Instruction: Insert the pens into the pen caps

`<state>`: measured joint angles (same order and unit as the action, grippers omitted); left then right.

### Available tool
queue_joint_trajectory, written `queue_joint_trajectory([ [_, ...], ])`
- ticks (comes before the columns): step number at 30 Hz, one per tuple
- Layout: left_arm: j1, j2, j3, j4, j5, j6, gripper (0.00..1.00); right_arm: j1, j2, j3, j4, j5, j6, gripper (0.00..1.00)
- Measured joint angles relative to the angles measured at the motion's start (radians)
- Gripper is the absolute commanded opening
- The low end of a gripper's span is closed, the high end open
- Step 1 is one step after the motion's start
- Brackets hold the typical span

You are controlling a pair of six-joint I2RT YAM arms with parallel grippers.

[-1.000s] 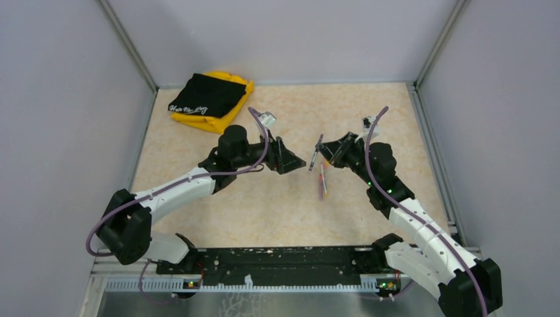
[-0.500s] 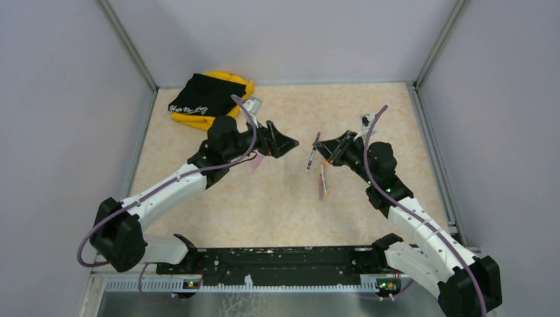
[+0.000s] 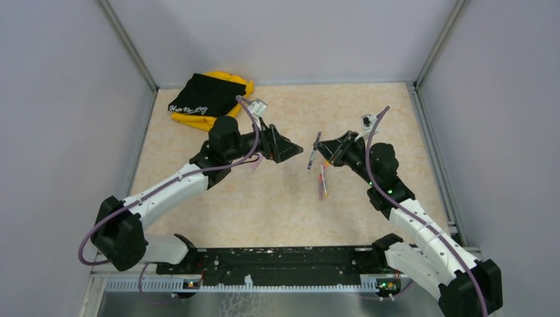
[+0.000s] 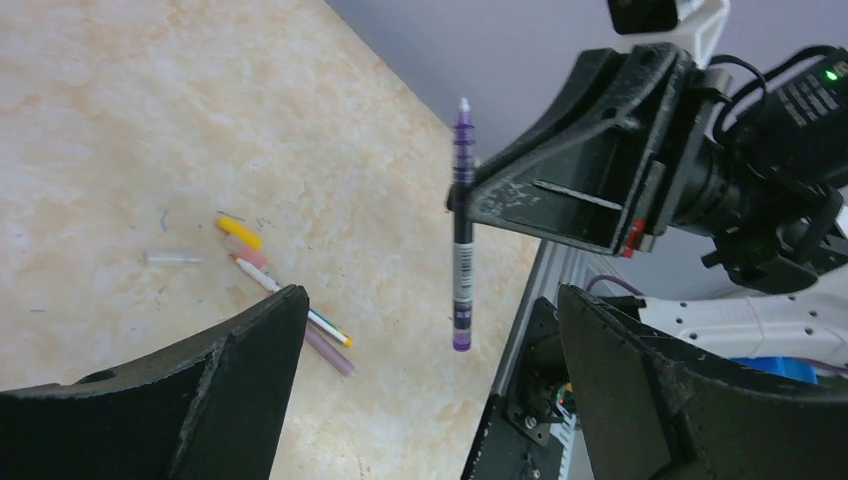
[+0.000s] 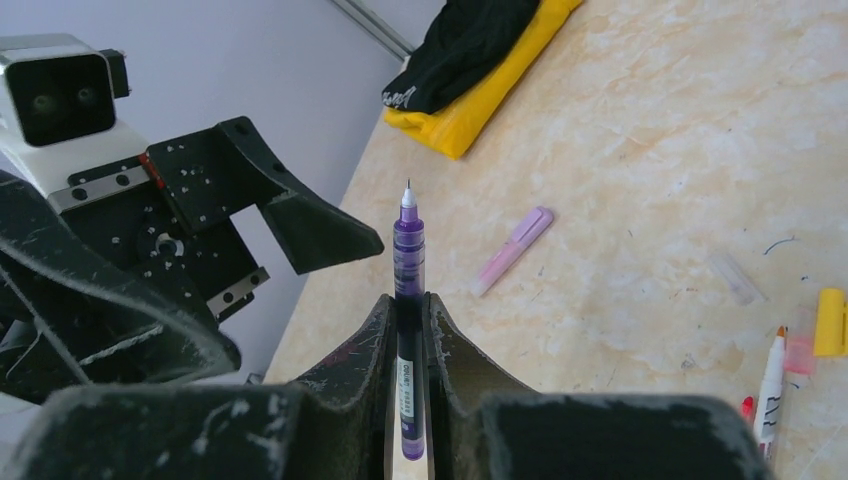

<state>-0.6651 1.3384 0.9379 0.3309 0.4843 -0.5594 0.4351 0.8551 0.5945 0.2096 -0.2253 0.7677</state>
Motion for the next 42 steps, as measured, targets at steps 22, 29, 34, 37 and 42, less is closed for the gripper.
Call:
queue_joint_trajectory([
  [22,0.072,-0.026,0.044,-0.072,-0.019,0.06,0.92,0.0,-0.018,0.003,-0.038,0.017,-0.009,0.0],
  [29,-0.043,-0.034,0.044,-0.066,-0.001,0.082,0.77,0.0,-0.017,0.004,-0.01,0.011,-0.009,0.0],
  [34,-0.076,-0.018,0.044,-0.037,0.006,0.081,0.74,0.0,-0.017,0.004,0.034,-0.008,-0.008,0.0],
  [37,-0.102,0.007,0.045,-0.031,0.007,0.082,0.71,0.0,-0.017,0.004,0.061,-0.02,-0.007,0.0],
  [42,-0.117,0.044,0.048,-0.032,0.007,0.08,0.62,0.0,-0.017,0.004,0.098,-0.047,-0.006,0.0],
])
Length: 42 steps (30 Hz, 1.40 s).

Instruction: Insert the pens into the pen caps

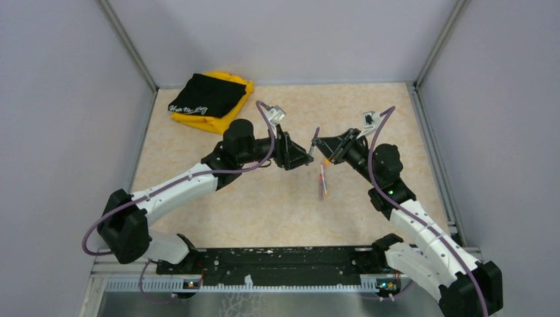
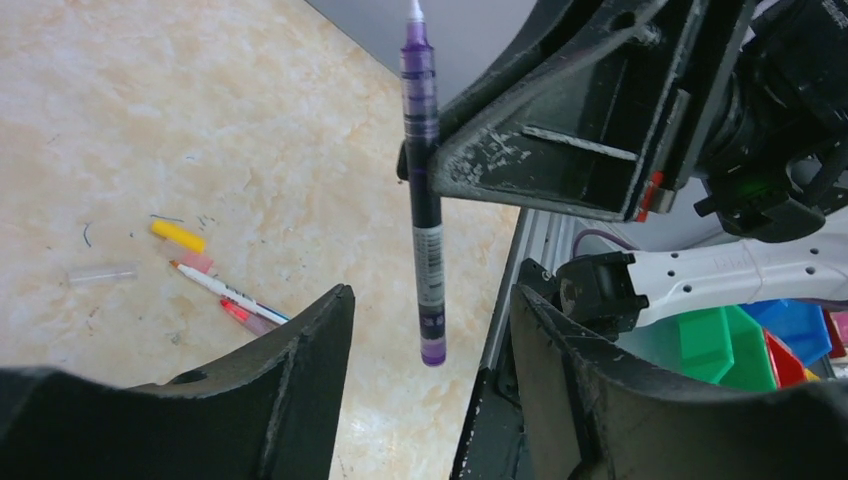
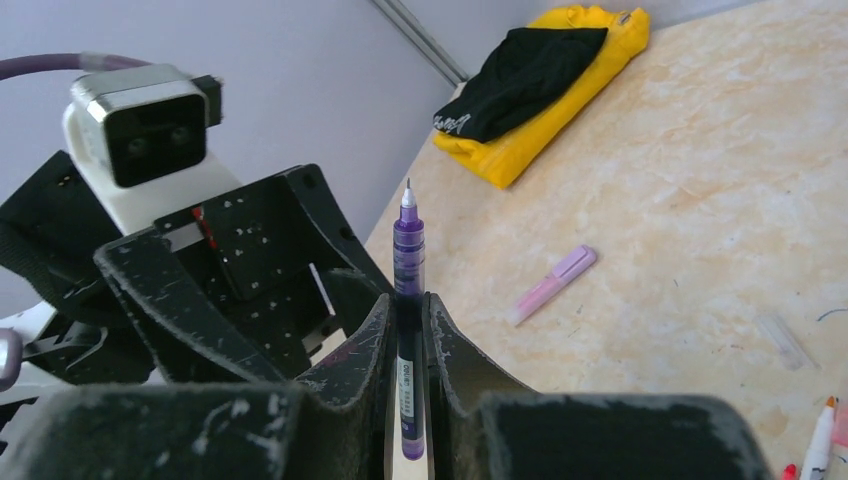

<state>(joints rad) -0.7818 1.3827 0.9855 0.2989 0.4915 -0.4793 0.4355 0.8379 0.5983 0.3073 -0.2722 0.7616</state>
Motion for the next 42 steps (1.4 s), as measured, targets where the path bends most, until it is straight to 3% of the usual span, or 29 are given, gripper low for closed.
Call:
queue_joint_trajectory([
  [15,-0.004,0.074,0.065,0.042,0.047,-0.032,0.32,0.0,0.001,0.0,0.03,-0.056,0.001,0.0],
  [20,-0.009,0.089,0.067,0.046,0.052,-0.043,0.09,0.0,0.001,0.0,0.03,-0.063,0.002,0.01],
  [22,-0.008,0.095,0.069,0.045,0.051,-0.048,0.01,0.0,0.001,0.0,0.029,-0.06,0.0,0.05],
  [28,-0.011,0.103,0.103,-0.02,0.024,-0.02,0.0,0.0,0.0,0.001,0.013,-0.037,-0.014,0.24],
  [33,-0.013,0.101,0.139,-0.152,-0.12,0.075,0.0,0.0,-0.001,0.045,-0.125,0.022,-0.07,0.36],
  [42,0.023,0.041,0.111,-0.368,-0.483,0.275,0.0,0.0,0.072,0.179,-0.423,0.164,-0.204,0.39],
])
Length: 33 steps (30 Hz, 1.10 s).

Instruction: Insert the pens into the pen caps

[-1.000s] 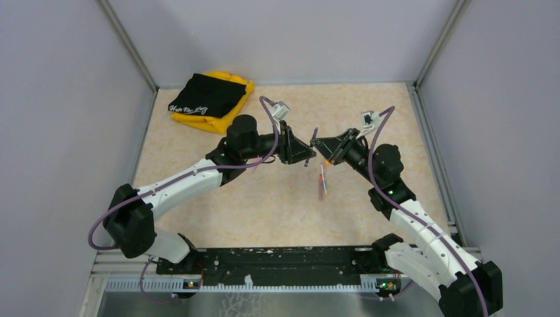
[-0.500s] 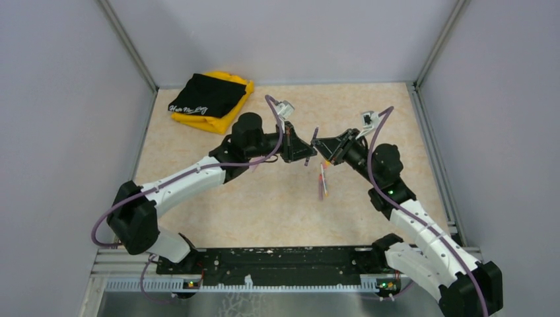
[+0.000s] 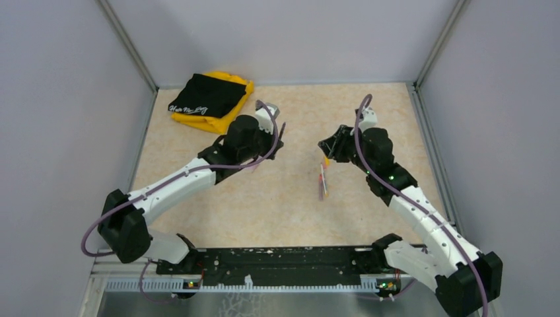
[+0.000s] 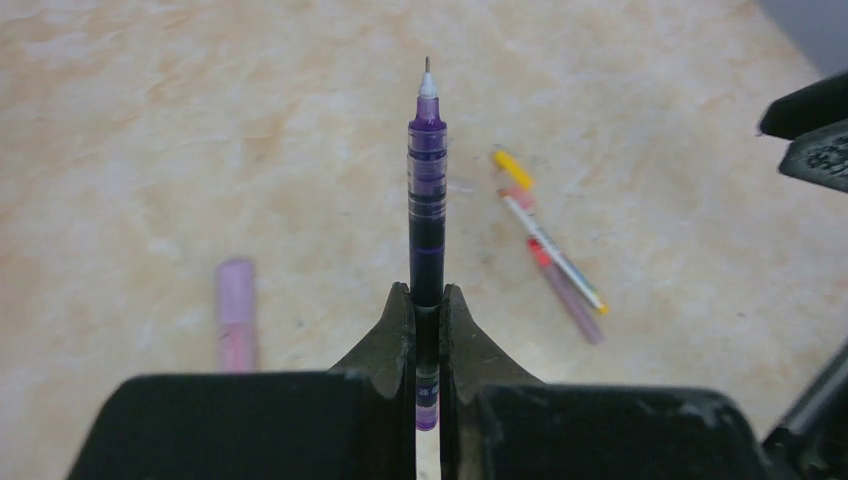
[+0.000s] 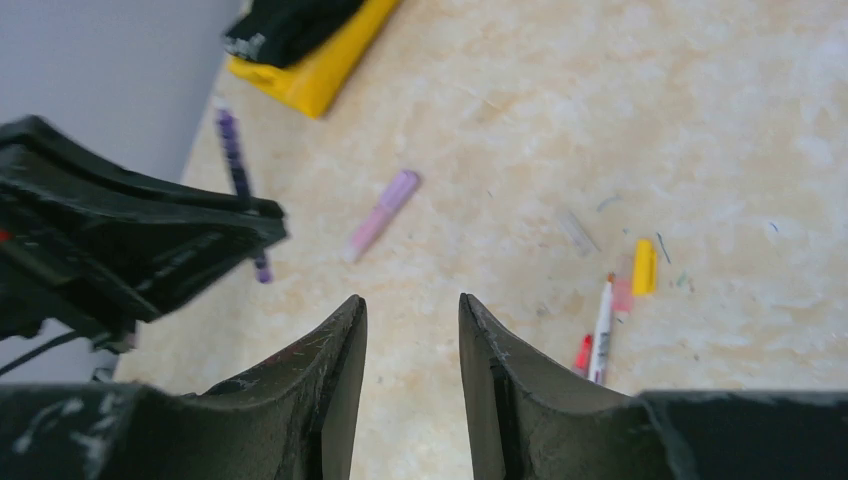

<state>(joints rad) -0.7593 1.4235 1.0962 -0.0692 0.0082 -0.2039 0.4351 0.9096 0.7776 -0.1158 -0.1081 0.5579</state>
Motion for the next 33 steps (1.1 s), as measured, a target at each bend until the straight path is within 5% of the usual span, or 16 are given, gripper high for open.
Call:
queue_joint_trajectory([
  [10,0.031,-0.143,-0.112,-0.02,-0.266,0.127,0.0,0.0,0.314,0.189,-0.259,0.026,-0.166,0.38],
  [22,0.037,-0.262,-0.145,-0.019,-0.307,0.15,0.0,0.0,0.758,0.497,-0.415,-0.039,-0.379,0.38],
  [33,0.037,-0.285,-0.159,-0.013,-0.337,0.15,0.0,0.0,1.006,0.659,-0.453,-0.022,-0.439,0.39],
])
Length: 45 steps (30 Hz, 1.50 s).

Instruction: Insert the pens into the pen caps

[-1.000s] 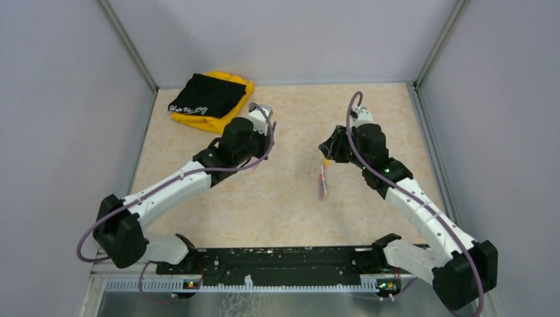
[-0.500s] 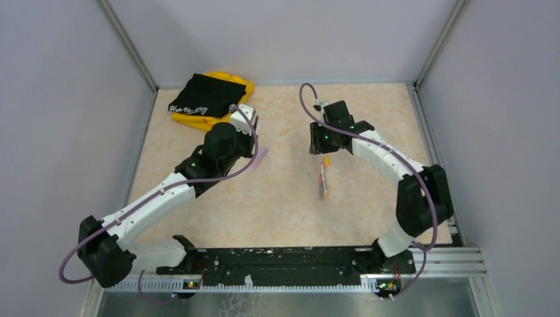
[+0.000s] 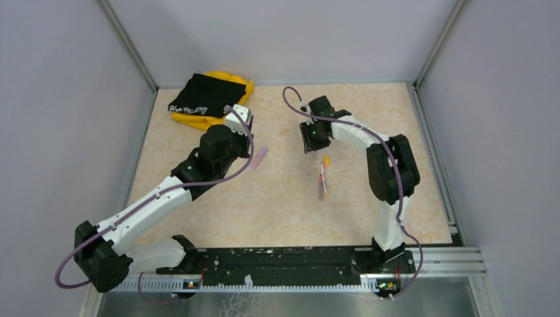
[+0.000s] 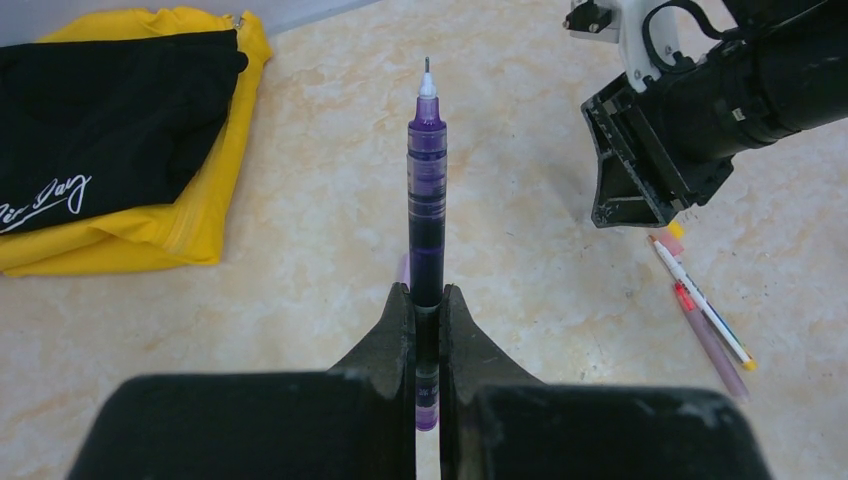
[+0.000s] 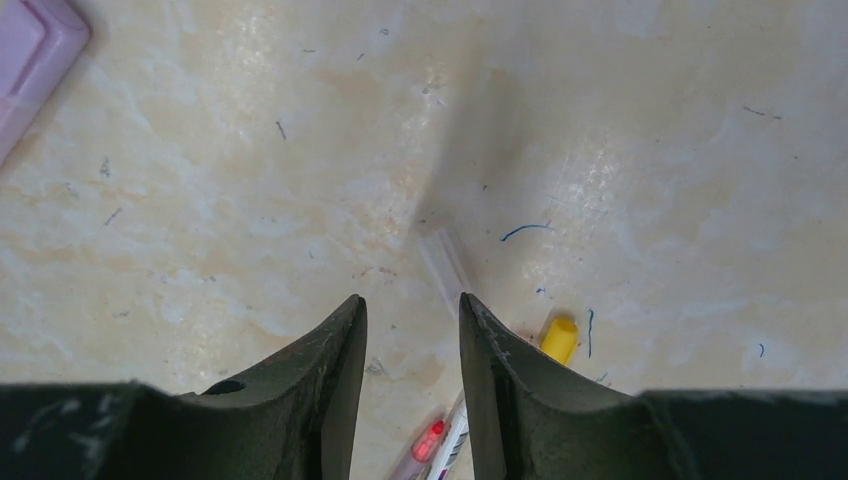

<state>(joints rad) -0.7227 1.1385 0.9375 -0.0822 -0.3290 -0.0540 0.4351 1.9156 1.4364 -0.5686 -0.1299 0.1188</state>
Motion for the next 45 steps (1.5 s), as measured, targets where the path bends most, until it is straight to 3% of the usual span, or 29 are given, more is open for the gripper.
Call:
queue_joint_trajectory([
  [16,0.0,0.005,0.0,0.0,0.008,0.002,0.0,0.002,0.145,0.092,-0.055,0.037,-0.05,0.39],
  [32,0.0,0.005,0.0,0.0,0.013,0.002,0.0,0.06,0.197,0.163,-0.109,0.163,-0.054,0.25],
  [39,0.0,0.005,0.0,0.0,0.015,0.002,0.0,0.064,0.193,0.154,-0.106,0.163,-0.033,0.11],
  [45,0.0,0.005,0.0,0.0,0.015,0.002,0.0,0.065,0.143,0.08,-0.078,0.114,-0.005,0.09],
])
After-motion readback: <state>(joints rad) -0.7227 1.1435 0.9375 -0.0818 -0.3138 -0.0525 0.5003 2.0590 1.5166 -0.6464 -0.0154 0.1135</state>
